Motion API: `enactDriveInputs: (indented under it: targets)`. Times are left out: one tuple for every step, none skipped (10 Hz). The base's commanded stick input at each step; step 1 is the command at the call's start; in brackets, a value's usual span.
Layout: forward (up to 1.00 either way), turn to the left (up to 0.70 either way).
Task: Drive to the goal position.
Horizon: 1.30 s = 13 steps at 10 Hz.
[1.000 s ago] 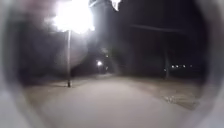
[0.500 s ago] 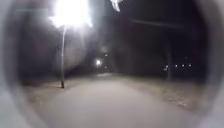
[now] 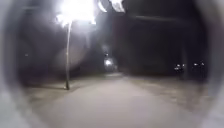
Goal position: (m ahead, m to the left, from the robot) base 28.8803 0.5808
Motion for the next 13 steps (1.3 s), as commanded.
enactDriveInputs:
  targets:
    - [1.00,0.00]
    - [1.00,0.00]
    - [1.00,0.00]
    - [1.00,0.00]
    - [1.00,0.00]
    - [1.00,0.00]
    - [1.00,0.00]
    - [1.00,0.00]
    - [1.00,0.00]
    - [1.00,0.00]
    - [1.00,0.00]
    - [1.00,0.00]
    - [1.00,0.00]
